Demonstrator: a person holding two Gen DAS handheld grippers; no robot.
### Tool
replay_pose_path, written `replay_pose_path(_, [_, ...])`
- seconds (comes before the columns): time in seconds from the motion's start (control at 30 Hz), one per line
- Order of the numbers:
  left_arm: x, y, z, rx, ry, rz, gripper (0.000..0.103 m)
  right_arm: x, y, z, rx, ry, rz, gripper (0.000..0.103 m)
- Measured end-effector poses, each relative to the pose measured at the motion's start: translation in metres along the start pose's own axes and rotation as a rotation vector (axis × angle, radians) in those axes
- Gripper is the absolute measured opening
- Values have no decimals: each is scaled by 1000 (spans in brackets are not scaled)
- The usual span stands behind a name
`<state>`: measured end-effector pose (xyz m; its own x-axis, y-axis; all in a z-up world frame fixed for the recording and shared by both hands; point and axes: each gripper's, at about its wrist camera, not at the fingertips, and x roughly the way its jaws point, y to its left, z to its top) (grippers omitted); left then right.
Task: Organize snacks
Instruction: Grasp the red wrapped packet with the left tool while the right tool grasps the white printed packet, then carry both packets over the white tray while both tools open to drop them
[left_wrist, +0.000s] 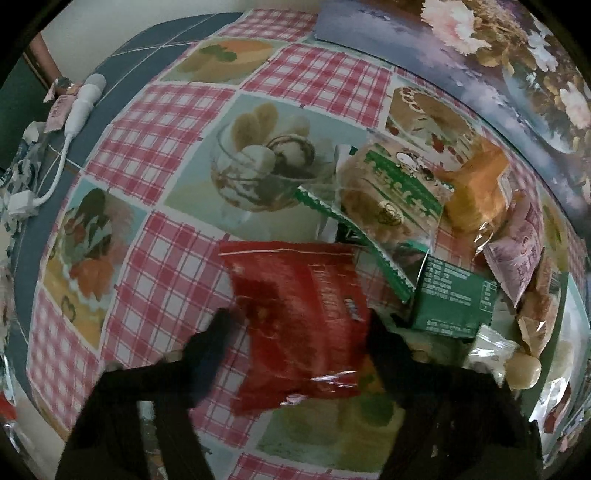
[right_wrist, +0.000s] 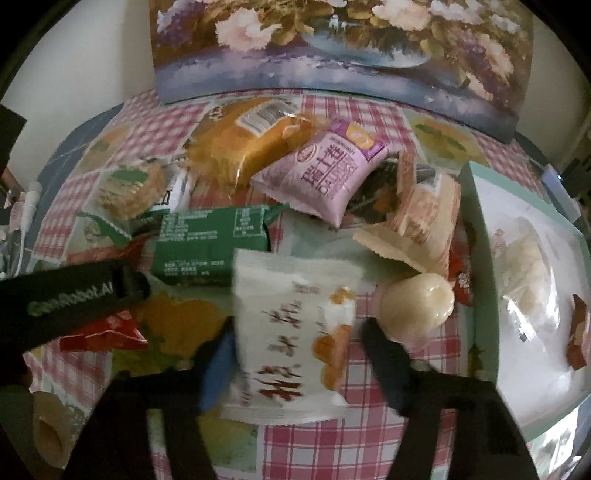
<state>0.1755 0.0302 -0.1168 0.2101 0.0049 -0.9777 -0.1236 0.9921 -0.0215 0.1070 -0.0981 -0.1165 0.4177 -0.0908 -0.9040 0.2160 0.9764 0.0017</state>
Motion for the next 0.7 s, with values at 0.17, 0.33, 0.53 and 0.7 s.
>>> replay_pose_path(0.17, [-8,-5,0,-5,-9,-18,61,-2,-2,1,7,11,15,54])
replay_pose_path(0.33, [-20,-1,-1,-13,-36,-17,61,-7,-8,3,23,26,40,54])
replay_pose_path(0.53, [-45,7,-2,-27,-87,-45,61,-25,-13,8,34,-1,56,54])
replay_pose_path(0.7, [-69,20,-5,-40,-156,-48,61,-48,-20,12,42,-47,64,54])
